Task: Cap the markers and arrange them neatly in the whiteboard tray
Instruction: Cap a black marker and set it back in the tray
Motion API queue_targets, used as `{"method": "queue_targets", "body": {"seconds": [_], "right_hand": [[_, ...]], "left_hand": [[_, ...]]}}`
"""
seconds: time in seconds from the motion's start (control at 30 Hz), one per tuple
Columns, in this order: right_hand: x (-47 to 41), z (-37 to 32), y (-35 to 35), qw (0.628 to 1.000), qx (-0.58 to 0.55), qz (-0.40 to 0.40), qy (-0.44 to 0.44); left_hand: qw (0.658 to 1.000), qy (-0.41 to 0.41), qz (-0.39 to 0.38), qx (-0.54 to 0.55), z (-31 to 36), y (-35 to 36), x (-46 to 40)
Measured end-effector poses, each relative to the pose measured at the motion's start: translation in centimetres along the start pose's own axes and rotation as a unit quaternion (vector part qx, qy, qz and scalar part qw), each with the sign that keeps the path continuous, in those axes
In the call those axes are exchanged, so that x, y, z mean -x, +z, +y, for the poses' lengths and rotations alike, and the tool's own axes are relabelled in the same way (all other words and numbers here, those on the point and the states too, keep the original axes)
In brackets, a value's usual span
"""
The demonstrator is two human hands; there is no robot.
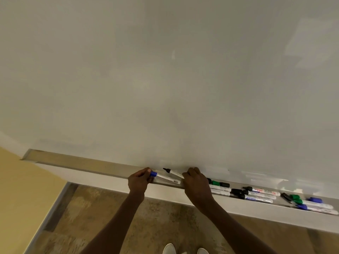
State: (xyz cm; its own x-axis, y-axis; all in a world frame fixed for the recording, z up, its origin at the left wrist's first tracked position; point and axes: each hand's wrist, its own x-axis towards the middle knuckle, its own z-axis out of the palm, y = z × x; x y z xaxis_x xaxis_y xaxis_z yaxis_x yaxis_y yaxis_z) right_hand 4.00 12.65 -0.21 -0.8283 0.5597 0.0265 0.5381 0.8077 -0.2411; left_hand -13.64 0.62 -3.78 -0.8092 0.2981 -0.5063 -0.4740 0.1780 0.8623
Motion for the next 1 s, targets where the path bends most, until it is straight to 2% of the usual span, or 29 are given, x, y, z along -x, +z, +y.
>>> {"method": "queue_targets", "body": {"seconds": [0.13,0.23,0.3,0.47,0.67,0.77,0.87,1.0], "right_hand": [[0.3,0.8,-0.5,1.0,-0.001,0.005,0.009],[0.6,1.4,-0.7,1.0,-0.002,0.012,0.01],[1.0,1.7,-1.1,1.0,-0.008,0.025,0.001],[2.0,2.7,-1.6,0.998,-0.021,0.061,-0.017],[3.4,4.2,-3.0,0.995,-0.02,0.097,-0.023],[4.1,5.1,-3.4,0.994,-0.019,0.103,-0.015],[4.7,6.0,-3.7,0.995,-0.019,0.101,-0.006],[5.4,6.9,-4.2,0.995,-0.018,0.098,-0.005]], "left_hand": [[0.997,0.029,-0.002,-0.076,-0.4,1.0,0.2],[0.971,0.1,-0.009,-0.215,-0.2,1.4,0.5],[0.954,0.128,-0.012,-0.27,0.0,1.7,0.7],[0.922,0.207,0.006,-0.328,0.0,3.0,2.2],[0.873,0.324,-0.066,-0.36,-1.3,5.8,5.0],[0.851,0.346,-0.113,-0.378,-2.0,7.1,5.8],[0.808,0.388,-0.149,-0.417,-2.8,8.4,6.4],[0.764,0.4,-0.179,-0.473,-3.5,9.2,6.1]]}}
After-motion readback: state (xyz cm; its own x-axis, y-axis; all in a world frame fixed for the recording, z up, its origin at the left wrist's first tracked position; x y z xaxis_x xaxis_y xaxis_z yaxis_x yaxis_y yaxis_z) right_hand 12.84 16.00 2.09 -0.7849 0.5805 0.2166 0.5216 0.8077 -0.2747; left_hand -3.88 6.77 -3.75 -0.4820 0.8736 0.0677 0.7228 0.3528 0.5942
